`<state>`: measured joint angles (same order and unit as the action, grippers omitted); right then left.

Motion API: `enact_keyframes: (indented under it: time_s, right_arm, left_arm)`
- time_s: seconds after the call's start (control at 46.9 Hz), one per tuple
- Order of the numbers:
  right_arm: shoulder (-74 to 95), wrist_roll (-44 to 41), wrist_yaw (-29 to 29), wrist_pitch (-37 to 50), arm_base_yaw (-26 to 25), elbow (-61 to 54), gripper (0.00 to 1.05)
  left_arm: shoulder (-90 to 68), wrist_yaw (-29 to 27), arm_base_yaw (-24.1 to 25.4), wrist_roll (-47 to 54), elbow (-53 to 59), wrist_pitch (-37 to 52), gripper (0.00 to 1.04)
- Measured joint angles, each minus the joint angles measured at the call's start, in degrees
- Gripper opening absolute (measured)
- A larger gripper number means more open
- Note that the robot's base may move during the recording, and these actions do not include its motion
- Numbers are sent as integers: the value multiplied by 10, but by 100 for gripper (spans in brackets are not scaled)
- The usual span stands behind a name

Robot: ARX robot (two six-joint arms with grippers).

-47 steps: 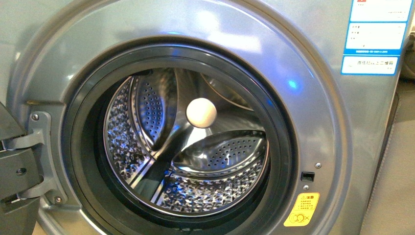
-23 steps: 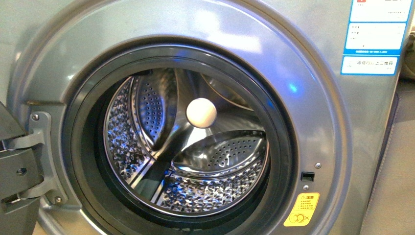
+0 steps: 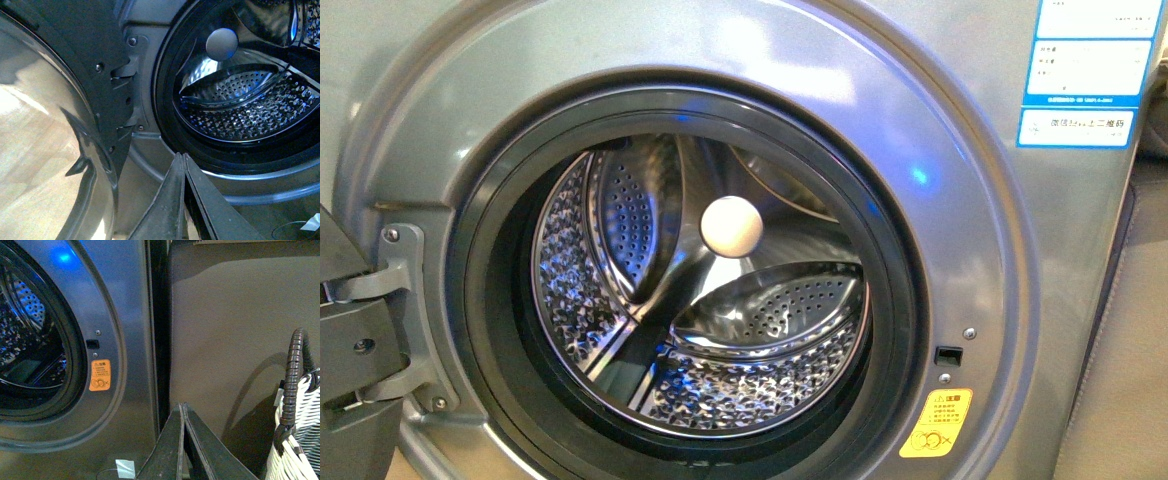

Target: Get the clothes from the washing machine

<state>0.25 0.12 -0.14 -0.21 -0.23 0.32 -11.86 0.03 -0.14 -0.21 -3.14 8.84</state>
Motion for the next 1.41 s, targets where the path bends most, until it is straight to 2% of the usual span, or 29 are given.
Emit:
enact_keyframes:
  time_s: [0.085, 0.213, 0.683, 0.704, 0.726, 0.875, 0.896, 0.96, 1.195, 1.216, 1.259, 1.409]
  right_arm:
    - [0, 0, 0, 0, 0, 0, 2]
    - [0, 0, 0, 0, 0, 0, 2]
    - [0, 0, 0, 0, 0, 0, 2]
    - [0, 0, 0, 0, 0, 0, 2]
    - [0, -1, 0, 0, 0, 0, 3]
    - [0, -1, 0, 0, 0, 0, 35]
    - [0, -1, 0, 0, 0, 0, 37]
    - [0, -1, 0, 0, 0, 0, 52]
    - [0, -1, 0, 0, 0, 0, 89]
    - [0, -1, 0, 0, 0, 0, 93]
    - [0, 0, 0, 0, 0, 0, 99]
    - [0, -1, 0, 0, 0, 0, 97]
  left_arm:
    - [10, 0, 0, 0, 4, -6, 4]
    - [76, 0, 0, 0, 9, -84, 4]
    - [116, 0, 0, 0, 26, -88, 4]
    - [116, 0, 0, -1, 26, -88, 5]
    - [116, 0, 0, 0, 26, -88, 10]
    - [116, 0, 0, 0, 26, -88, 42]
    - [116, 0, 0, 0, 26, -88, 45]
    - [116, 0, 0, 0, 26, -88, 60]
    - [116, 0, 0, 0, 26, -88, 97]
    - [116, 0, 0, 0, 26, -88, 100]
    - [116, 0, 0, 0, 26, -88, 98]
    - [116, 0, 0, 0, 26, -88, 98]
